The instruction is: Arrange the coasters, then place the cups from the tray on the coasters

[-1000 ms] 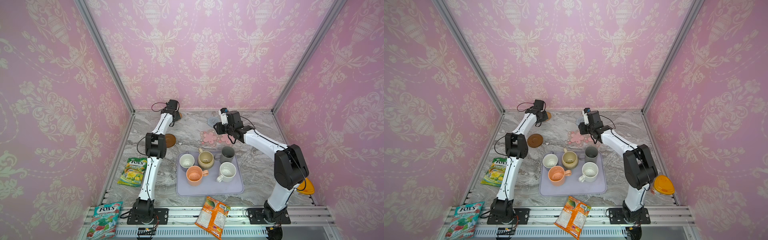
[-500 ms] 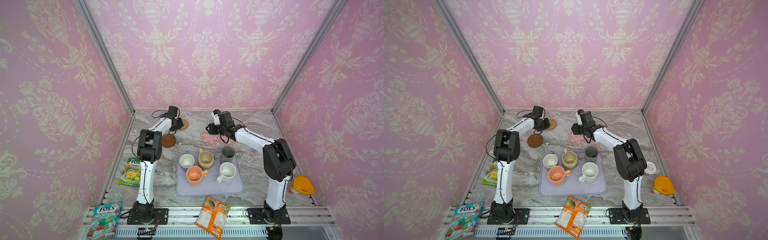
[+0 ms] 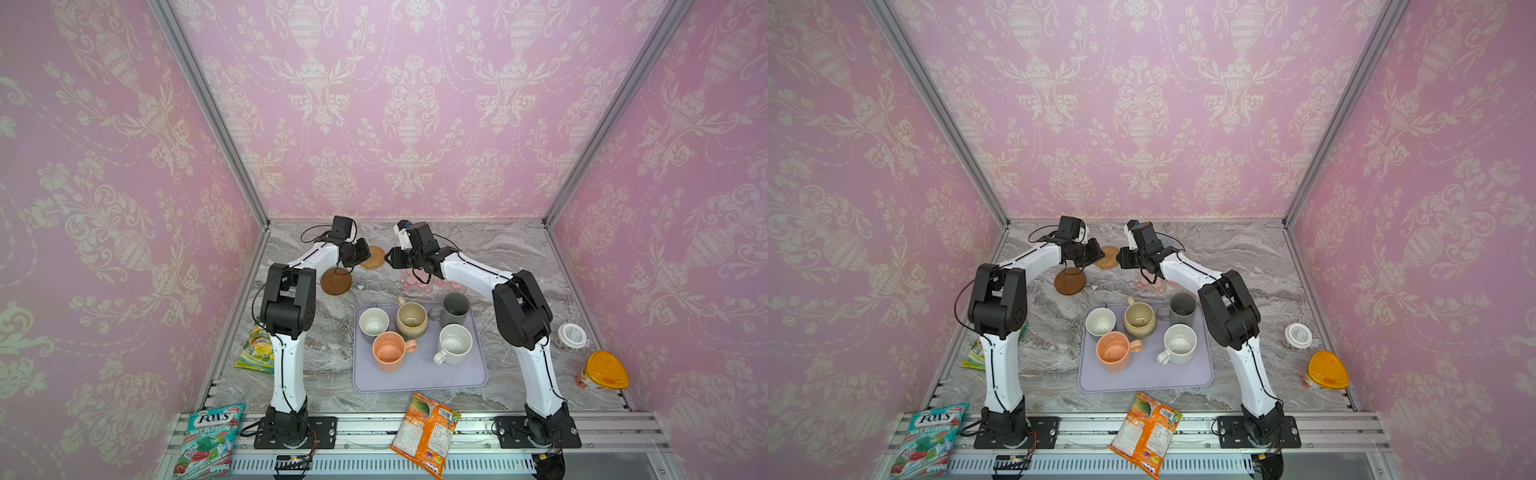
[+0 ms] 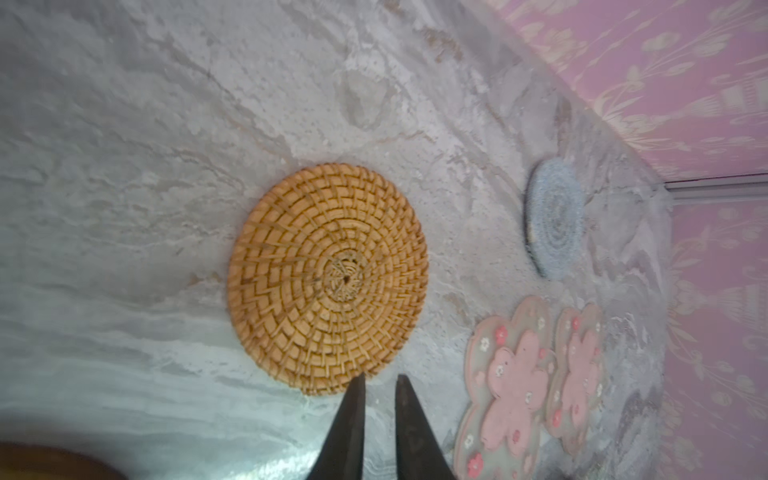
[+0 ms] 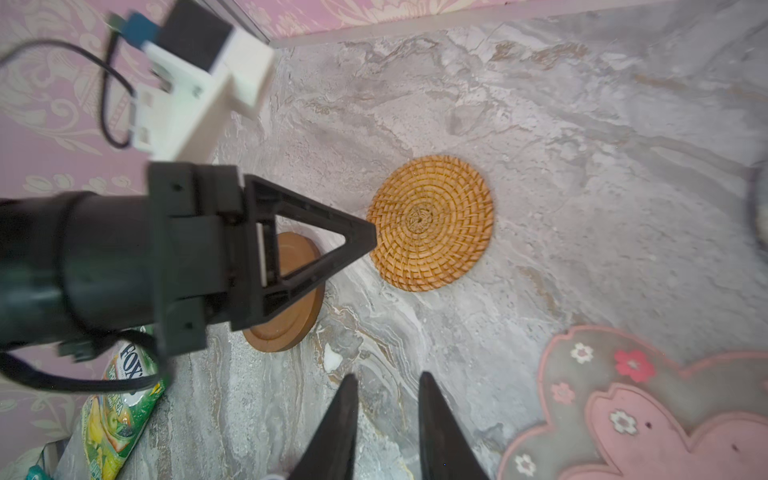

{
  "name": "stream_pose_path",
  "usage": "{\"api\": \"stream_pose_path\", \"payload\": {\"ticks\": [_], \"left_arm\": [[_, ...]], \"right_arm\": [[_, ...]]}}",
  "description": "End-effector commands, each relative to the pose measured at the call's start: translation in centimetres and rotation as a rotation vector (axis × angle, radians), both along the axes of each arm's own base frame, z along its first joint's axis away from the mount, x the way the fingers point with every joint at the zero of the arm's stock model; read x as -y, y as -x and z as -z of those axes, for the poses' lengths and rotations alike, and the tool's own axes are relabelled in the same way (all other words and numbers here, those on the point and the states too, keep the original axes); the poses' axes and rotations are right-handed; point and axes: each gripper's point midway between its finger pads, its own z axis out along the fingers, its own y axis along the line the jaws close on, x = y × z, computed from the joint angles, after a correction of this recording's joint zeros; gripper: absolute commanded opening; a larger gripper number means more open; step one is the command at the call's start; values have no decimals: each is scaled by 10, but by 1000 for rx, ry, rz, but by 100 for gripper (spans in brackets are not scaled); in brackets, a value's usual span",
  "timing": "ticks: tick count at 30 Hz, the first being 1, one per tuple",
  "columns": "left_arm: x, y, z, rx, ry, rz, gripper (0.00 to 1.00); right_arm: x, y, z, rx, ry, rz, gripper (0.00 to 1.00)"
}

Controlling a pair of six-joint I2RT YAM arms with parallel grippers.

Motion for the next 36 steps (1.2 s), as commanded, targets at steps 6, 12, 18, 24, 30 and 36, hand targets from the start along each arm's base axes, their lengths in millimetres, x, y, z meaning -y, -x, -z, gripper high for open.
{"api": "stream_pose_path", "payload": {"ticks": [6,12,18,24,30,36], "left_arm": [[-33,21,-57,87,-129,-29,17],[-54,43,-44,58,-166,-66,17],[-63,60,-31,31,-196,-76,16],[-67,65,-23,17,-206,-84,17],[-68,64,-20,18,-205,-92,17],[-69,60,-16,9,-196,-107,17]], "right_arm": [[-35,-9,27,-89,-28,-34,18],[-46,-20,43,-108,-47,-24,17],[-55,-35,56,-116,-58,-9,15],[-60,-48,66,-112,-63,12,14],[-57,-56,88,-185,-77,59,13],[-40,-60,96,-234,-61,119,13]]}}
